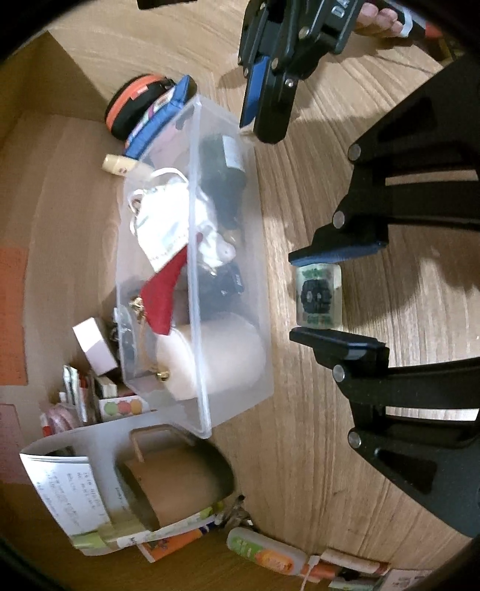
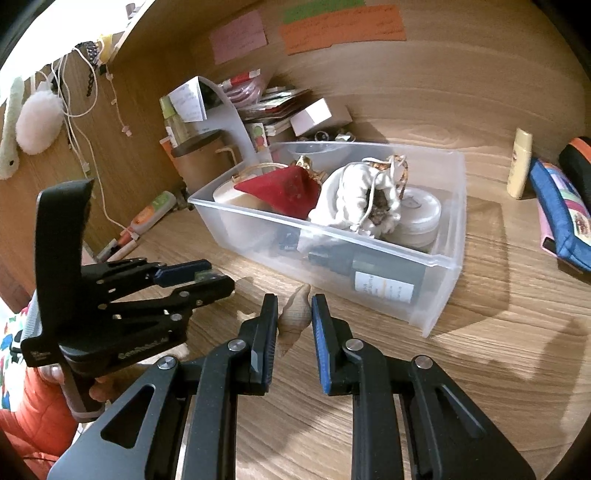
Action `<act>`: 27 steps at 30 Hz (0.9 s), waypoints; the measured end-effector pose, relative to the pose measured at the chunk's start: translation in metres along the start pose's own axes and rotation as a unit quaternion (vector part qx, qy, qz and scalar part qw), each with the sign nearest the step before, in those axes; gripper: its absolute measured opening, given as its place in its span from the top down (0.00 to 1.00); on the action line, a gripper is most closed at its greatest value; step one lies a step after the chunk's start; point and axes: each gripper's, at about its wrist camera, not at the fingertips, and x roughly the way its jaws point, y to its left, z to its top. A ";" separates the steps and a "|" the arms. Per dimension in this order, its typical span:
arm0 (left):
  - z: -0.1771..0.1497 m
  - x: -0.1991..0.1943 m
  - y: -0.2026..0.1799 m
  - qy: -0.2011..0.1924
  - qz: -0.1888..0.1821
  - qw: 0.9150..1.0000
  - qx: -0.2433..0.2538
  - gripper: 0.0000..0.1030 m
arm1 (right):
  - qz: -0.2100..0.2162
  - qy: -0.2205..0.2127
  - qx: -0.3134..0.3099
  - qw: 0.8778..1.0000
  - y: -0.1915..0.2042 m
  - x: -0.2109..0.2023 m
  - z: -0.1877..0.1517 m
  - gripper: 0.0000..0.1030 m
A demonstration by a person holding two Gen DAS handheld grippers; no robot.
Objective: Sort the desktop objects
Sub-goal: 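Lift and carry the green badge and seashell over the clear box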
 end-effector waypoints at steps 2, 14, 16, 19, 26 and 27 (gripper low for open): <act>0.002 -0.006 0.000 -0.008 -0.002 1.000 0.001 0.68 | -0.002 -0.003 0.002 1.000 -0.001 -0.003 0.002 0.84; 0.016 -0.032 0.002 -0.043 -0.001 0.999 0.007 0.68 | -0.013 -0.036 0.017 0.999 -0.007 -0.030 0.013 0.84; 0.019 -0.038 0.001 -0.052 0.002 0.999 0.010 0.68 | -0.019 -0.042 0.014 0.999 -0.006 -0.037 0.016 0.84; 0.023 -0.045 -0.001 -0.066 0.012 0.998 0.014 0.68 | -0.024 -0.048 0.009 0.999 -0.006 -0.044 0.020 0.84; 0.036 -0.057 -0.006 -0.090 0.007 0.996 0.019 0.68 | -0.032 -0.061 -0.007 0.998 -0.002 -0.056 0.028 0.84; 0.038 -0.058 -0.007 -0.093 0.004 0.995 0.019 0.68 | -0.033 -0.062 -0.008 0.997 -0.001 -0.057 0.029 0.84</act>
